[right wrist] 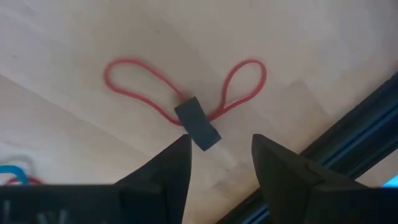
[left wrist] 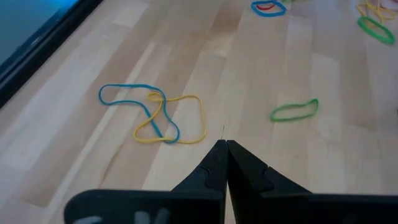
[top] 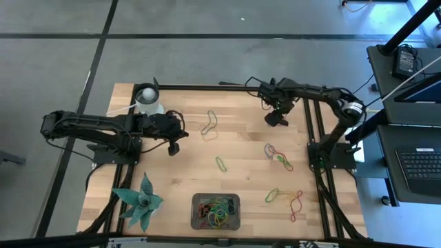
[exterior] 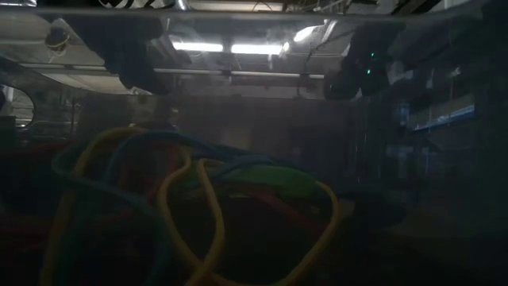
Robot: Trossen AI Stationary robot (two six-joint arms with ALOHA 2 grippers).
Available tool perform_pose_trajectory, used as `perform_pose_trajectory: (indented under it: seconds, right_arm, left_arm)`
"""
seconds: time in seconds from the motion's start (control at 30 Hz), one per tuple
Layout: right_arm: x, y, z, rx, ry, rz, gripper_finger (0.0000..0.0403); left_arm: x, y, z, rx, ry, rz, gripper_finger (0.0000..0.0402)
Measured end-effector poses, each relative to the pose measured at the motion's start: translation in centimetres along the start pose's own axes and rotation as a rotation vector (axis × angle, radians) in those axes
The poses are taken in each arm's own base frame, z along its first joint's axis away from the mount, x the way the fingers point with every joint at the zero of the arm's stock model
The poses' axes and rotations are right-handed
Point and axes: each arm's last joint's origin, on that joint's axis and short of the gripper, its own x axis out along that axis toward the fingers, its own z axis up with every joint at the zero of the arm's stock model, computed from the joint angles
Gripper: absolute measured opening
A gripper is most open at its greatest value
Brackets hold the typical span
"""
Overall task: Pick and place rubber bands into bin
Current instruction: Put the black rubber band into the black bin
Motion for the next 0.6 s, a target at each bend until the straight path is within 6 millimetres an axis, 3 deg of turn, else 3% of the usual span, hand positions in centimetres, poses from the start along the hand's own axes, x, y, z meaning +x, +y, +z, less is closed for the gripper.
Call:
perform_pose_trajectory:
  seconds: [0.6]
  right_arm:
    - [4.1,0.5,1.4,-0.210,0.179,-0.006,0.0172]
  left_arm:
    - [0.0,0.0,0.0,-0.080,0.001,0.000,0.0002]
